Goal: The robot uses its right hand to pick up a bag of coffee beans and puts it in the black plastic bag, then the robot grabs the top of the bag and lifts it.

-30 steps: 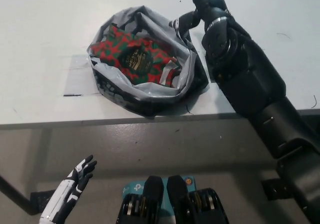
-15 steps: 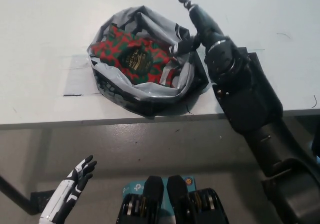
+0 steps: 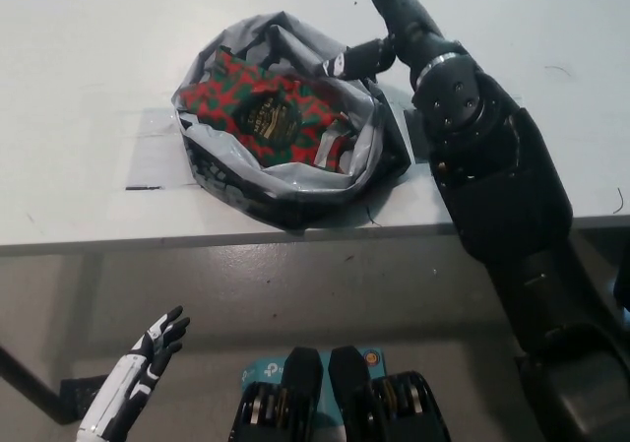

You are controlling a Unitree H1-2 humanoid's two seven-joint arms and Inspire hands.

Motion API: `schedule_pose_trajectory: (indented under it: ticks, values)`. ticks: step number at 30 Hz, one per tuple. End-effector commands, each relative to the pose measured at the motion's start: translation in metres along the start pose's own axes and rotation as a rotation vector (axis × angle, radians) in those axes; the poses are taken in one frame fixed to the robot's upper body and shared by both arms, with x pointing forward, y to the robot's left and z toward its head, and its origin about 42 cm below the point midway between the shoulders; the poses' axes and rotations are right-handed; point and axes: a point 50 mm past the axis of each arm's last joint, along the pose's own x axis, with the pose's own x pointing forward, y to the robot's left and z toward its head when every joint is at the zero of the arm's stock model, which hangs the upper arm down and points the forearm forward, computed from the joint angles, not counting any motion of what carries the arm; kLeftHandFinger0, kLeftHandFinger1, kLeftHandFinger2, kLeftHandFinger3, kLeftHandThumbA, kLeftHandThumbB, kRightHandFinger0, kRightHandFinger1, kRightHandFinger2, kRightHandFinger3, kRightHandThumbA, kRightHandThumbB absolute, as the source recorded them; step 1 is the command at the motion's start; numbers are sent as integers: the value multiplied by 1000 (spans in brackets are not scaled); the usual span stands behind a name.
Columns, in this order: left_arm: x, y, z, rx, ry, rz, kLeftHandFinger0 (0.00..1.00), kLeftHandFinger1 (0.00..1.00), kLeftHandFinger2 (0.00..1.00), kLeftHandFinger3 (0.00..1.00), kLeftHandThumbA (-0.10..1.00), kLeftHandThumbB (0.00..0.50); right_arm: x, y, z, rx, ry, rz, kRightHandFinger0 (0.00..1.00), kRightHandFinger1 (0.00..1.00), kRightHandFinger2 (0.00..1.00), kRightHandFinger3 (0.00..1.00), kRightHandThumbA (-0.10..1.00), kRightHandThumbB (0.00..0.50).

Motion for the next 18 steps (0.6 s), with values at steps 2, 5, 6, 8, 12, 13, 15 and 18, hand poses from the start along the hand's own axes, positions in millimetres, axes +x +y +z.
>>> schedule_pose_trajectory:
  ticks: [2, 5, 6, 8, 12, 13, 15, 18]
  values:
    - [6, 9, 9, 18, -42, -7, 1000, 1000, 1000, 1000, 940, 328, 1, -11, 9, -77, 5, 1, 1000, 1000, 1000, 1000, 983, 449]
    - [6, 9, 10, 29, -41, -7, 1000, 1000, 1000, 1000, 947, 327, 1, -6, 4, -92, 26, 18, 1000, 1000, 1000, 1000, 1000, 498]
    - [6, 10, 10, 29, -42, -6, 1000, 1000, 1000, 1000, 947, 327, 1, -6, 3, -92, 28, 20, 1000, 1000, 1000, 1000, 1000, 500]
    - [6, 10, 10, 34, -41, -5, 1000, 1000, 1000, 1000, 950, 336, 0, -1, 0, -108, 43, 29, 1000, 1000, 1000, 1000, 1000, 500]
    - [5, 10, 10, 37, -37, -4, 1000, 1000, 1000, 1000, 961, 348, 0, 6, -8, -142, 69, 41, 1000, 1000, 1000, 1000, 1000, 498]
    - [5, 10, 11, 35, -38, -4, 1000, 1000, 1000, 1000, 956, 337, -1, 8, -11, -144, 75, 44, 1000, 1000, 1000, 1000, 992, 497]
    - [6, 10, 11, 33, -41, -4, 1000, 1000, 1000, 1000, 952, 334, -1, 11, -17, -135, 90, 46, 1000, 1000, 1000, 1000, 969, 500]
    - [7, 11, 11, 38, -42, -5, 1000, 1000, 1000, 1000, 954, 332, 0, 16, -24, -147, 117, 51, 1000, 1000, 1000, 1000, 970, 500]
